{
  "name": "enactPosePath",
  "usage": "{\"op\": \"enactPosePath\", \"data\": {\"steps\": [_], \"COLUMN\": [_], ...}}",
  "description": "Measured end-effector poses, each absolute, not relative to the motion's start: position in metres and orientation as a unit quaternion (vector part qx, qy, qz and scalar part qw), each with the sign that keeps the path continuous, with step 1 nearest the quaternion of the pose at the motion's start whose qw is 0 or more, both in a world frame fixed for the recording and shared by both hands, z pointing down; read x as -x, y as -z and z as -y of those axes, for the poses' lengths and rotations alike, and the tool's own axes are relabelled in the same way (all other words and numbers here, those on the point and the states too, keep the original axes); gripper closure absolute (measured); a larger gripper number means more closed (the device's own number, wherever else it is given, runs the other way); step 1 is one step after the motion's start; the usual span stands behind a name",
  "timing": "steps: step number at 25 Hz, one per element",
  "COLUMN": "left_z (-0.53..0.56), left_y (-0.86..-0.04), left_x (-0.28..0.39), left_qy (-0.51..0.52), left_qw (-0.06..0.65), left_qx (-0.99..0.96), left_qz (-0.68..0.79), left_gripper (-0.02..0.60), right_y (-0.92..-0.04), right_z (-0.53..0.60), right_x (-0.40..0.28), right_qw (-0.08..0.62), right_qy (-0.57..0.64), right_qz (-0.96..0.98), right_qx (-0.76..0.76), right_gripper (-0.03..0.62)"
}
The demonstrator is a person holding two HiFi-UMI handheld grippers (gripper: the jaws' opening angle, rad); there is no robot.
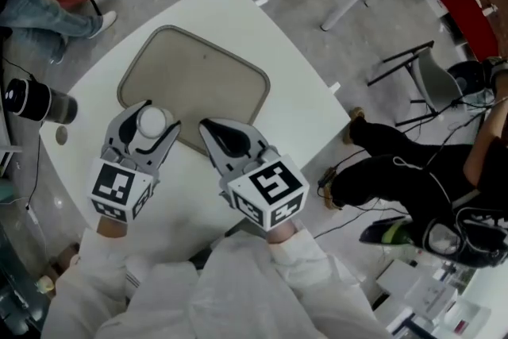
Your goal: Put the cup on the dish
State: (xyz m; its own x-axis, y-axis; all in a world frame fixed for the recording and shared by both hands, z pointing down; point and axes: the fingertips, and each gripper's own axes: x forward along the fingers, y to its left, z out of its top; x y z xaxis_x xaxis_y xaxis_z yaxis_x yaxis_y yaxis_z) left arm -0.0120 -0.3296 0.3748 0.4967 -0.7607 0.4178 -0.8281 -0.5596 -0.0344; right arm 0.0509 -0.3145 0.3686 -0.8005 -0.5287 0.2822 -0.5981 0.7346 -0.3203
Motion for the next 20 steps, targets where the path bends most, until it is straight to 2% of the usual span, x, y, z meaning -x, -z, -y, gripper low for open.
{"op": "enactPosePath", "data": {"steps": [11,20], "left_z": [0.406,0.428], "left_y": [-0.403,-0.444], "left_x": [0.004,-0.006], "left_qy": [-0.200,-0.211], "left_qw": [0.100,0.135], "left_qx": [-0.857,-0.858], "left_qz": [0.463,0.448], "left_gripper": [0.308,0.308], "right_y": [-0.397,-0.425], "right_z": [0.383,0.410], "right_x": [-0.042,-0.046], "right_qw": [0.096,0.108], "right_qy": [-0.213,-0.237], "right_qz": [0.928,0.922], "right_qx": [-0.289,-0.288], "right_gripper": [0.580,0.580]}}
